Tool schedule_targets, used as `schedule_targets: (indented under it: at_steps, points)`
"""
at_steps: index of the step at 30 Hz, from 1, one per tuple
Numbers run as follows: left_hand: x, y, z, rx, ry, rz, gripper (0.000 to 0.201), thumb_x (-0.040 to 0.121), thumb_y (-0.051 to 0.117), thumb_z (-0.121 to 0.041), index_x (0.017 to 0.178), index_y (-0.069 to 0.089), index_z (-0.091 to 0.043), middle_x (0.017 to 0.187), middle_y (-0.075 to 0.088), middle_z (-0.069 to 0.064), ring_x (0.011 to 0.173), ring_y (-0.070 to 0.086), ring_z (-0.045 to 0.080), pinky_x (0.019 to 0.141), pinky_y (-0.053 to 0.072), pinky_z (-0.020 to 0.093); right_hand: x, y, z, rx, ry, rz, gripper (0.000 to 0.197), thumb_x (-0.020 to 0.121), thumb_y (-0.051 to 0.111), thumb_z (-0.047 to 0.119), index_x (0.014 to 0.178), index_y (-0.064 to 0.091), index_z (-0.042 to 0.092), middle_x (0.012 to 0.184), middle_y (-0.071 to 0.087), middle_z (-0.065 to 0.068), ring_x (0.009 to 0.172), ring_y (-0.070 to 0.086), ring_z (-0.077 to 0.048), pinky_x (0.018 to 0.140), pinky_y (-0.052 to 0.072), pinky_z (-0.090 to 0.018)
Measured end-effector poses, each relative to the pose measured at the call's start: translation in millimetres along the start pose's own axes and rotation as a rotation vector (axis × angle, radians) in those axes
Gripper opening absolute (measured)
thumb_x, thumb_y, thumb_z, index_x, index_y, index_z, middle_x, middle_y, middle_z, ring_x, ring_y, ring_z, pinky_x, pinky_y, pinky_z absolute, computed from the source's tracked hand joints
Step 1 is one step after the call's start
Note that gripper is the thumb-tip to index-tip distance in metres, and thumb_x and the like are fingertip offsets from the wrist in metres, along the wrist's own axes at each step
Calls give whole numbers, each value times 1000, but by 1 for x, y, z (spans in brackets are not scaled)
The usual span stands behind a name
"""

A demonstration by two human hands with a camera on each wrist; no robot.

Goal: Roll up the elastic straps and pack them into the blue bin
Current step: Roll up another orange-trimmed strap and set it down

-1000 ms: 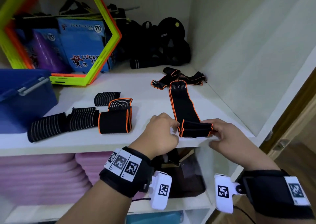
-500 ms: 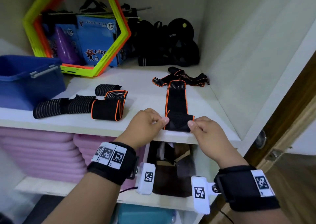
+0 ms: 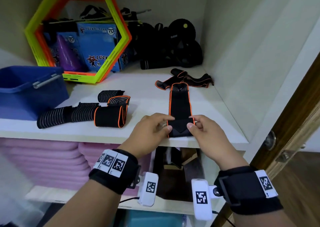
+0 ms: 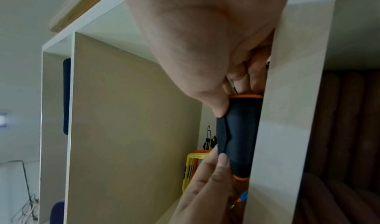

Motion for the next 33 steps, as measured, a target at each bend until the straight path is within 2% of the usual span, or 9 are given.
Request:
schedule_targets:
  at_steps: [6,9,11,14,17,20,23,27,33]
  points:
    - [2,4,-3,57,-14,-63,29,92,51,-48,111,71,-37,100,67,-23,101,58,11,90,50,39,-2,8,-1,-156,-89,-102,24,100,49,33,94,65,17,90,67,0,87,60,-23,79,49,-38]
    - [4,4,-7,-76,-86,-113,19,88,67,-38,107,70,-38,92,70,-20,93,64,3,88,53,37,-3,11,1,-139,-42,-162,27,97,56,31,119,66,20,103,70,0,98,63,-21,87,50,-36]
    - [2,4,-10,-154,-119,-138,23,85,72,-31,105,66,-40,91,71,-18,91,67,3,88,54,39,-5,13,3,-93,-4,-192,34,96,60,30,129,57,22,99,69,2,96,64,-20,87,50,-37]
    - [0,6,-14,-250,-132,-177,28,84,76,-17,102,66,-36,89,73,-13,88,69,8,88,56,40,-9,16,4,-99,-31,-223,30,95,61,29,123,55,26,92,63,4,91,62,-20,84,50,-38]
    - [-1,10,-19,-318,-105,-203,31,84,74,-5,102,68,-29,95,74,-10,89,70,7,88,57,34,-11,16,2,-119,-74,-260,26,94,61,26,119,59,30,104,54,4,90,60,-18,86,49,-36]
    - [-2,13,-22,-294,-71,-218,25,85,74,-7,98,69,-28,95,72,-11,85,69,6,82,58,32,-12,15,-2,-97,-112,-257,23,94,62,22,114,65,31,113,51,7,89,59,-12,84,45,-27]
    - [-3,13,-20,-125,39,-207,19,89,67,-6,98,75,-20,97,73,-9,89,68,3,85,57,30,-15,15,-6,-158,-179,-247,21,96,59,22,113,72,24,109,61,5,96,59,-16,87,47,-29]
    - [-4,5,-17,-59,70,-60,42,79,54,-2,110,74,-22,111,70,-11,108,64,6,97,52,33,-22,8,-11,-243,-190,-155,36,93,59,43,125,67,29,118,62,12,106,49,-17,94,43,-33]
    - [-4,-1,-15,44,41,27,40,83,73,-27,122,68,-34,119,65,-20,119,54,7,105,43,30,-18,-7,-19,-236,-169,-11,48,88,71,33,134,59,38,117,59,19,108,45,-12,98,39,-33]
Point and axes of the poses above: each hand's wrist, its own x-axis towards the middle knuckle, its own y-axis out of the palm, z = x × y, the point moved 1 cm from there along x, towards the middle knuckle
